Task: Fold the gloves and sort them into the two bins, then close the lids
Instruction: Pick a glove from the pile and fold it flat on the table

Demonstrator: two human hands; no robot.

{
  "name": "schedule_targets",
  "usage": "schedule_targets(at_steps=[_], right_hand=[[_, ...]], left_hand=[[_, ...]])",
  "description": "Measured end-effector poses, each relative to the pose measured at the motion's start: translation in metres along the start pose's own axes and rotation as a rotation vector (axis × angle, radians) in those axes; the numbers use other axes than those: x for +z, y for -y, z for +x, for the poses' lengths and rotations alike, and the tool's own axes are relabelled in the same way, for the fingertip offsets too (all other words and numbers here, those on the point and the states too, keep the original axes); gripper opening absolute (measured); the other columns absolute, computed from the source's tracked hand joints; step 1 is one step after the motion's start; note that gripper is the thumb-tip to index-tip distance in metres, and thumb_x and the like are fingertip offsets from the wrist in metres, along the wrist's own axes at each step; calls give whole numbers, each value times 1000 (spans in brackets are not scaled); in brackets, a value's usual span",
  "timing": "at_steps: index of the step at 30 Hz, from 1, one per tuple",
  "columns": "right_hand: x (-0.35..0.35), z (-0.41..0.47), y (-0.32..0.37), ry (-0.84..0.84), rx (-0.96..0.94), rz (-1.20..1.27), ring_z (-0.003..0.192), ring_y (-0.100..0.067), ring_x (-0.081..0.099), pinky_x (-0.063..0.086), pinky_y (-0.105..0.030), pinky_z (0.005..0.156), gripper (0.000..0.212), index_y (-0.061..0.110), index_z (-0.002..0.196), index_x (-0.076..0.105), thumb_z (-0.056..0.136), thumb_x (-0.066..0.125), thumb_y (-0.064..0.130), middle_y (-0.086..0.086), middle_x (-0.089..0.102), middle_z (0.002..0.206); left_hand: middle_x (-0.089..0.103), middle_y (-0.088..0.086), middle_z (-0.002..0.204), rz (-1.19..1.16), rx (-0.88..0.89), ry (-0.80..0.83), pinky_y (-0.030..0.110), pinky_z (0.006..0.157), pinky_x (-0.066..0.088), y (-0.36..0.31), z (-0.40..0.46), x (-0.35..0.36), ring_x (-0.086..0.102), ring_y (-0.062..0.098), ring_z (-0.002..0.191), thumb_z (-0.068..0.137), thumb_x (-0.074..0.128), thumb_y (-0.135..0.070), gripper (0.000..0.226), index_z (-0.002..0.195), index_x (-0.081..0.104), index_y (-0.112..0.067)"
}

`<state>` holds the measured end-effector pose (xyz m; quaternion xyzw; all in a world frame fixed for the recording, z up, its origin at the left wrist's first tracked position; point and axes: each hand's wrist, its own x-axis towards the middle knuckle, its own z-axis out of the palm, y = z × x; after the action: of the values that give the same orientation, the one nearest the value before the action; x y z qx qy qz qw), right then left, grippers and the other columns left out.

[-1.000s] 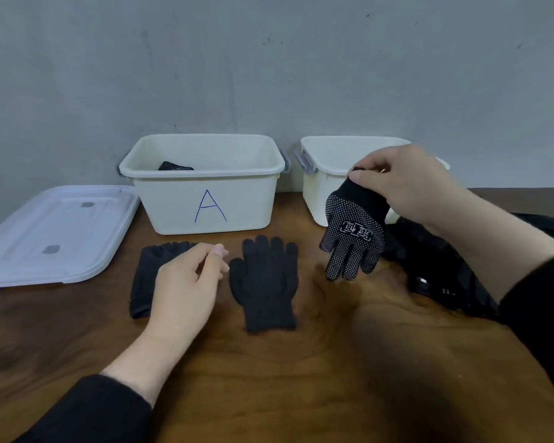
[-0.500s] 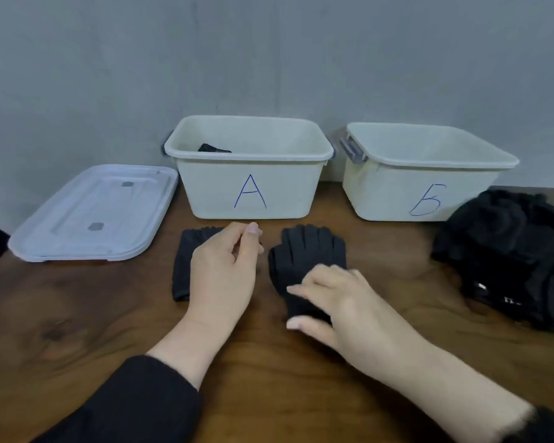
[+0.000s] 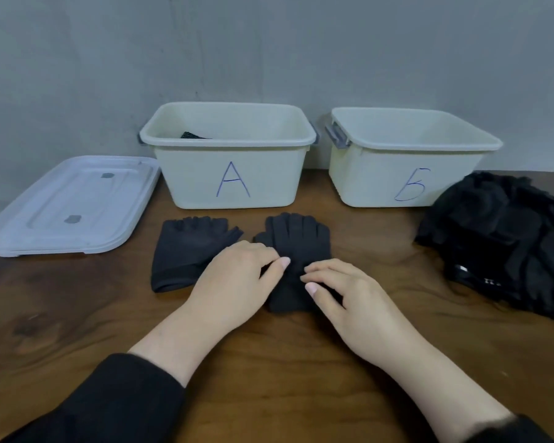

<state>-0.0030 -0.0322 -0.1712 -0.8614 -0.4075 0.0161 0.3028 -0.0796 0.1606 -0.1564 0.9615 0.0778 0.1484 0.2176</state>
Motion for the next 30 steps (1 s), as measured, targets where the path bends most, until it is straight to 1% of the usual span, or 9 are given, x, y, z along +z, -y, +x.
schedule_targets(at_steps=[3,8,12,15,17,21,23,26,30], right_hand=[[-7,-2,-4,-52,49,128,118,9,52,37,-5,100,26,30,121,71,104,52,35,25,62,121],[-26,-11,-22,-274,86,192,105,0,60,49,-16,89,22,23,109,73,105,53,30,19,66,105],[-48,-26,-48,-443,90,93,87,-7,60,50,-22,74,20,19,93,70,103,56,27,15,63,88],[-64,-43,-69,-536,81,12,82,-8,58,48,-24,73,20,18,89,68,101,57,29,14,60,86],[-74,-53,-82,-620,57,-70,85,-8,57,50,-29,77,20,17,90,68,99,56,31,12,61,89],[-93,-65,-106,-780,96,-269,101,-9,56,46,-41,92,11,16,100,71,92,70,24,8,64,107],[-101,-68,-120,-774,189,-365,116,-15,56,42,-44,102,30,16,115,70,87,77,26,4,62,121],[-109,-70,-142,-637,418,-435,136,-21,45,31,-47,113,55,19,135,61,86,78,36,1,53,144],[-113,-73,-159,-639,438,-419,135,-23,48,31,-50,112,28,18,121,72,95,69,28,1,57,141]], left_hand=[[69,-14,90,95,51,-85,37,91,45,-6,2,6,58,9,87,102,45,-42,30,101,72,-28],[72,-12,96,-18,129,-273,33,85,47,-43,5,24,62,10,89,102,49,-39,28,106,73,-25],[72,-13,104,-139,171,-263,34,90,52,-92,8,48,64,8,98,101,42,-45,38,112,73,-26],[68,-17,113,-240,115,-187,18,91,45,-120,18,66,60,2,104,101,42,-47,36,120,68,-32],[64,-22,109,-273,101,-133,9,82,40,-132,27,79,57,-1,99,100,44,-45,31,121,65,-34],[56,-25,101,-299,72,-11,17,79,42,-149,43,99,52,-4,95,102,45,-46,31,128,57,-36],[58,-23,107,-288,99,50,20,83,44,-153,45,105,52,-3,99,102,44,-48,33,130,55,-36],[56,-24,113,-276,134,118,23,87,48,-152,42,108,51,-2,103,101,43,-49,34,131,54,-39],[56,-25,115,-299,125,130,9,81,39,-145,40,105,50,-6,106,101,45,-48,32,131,54,-39]])
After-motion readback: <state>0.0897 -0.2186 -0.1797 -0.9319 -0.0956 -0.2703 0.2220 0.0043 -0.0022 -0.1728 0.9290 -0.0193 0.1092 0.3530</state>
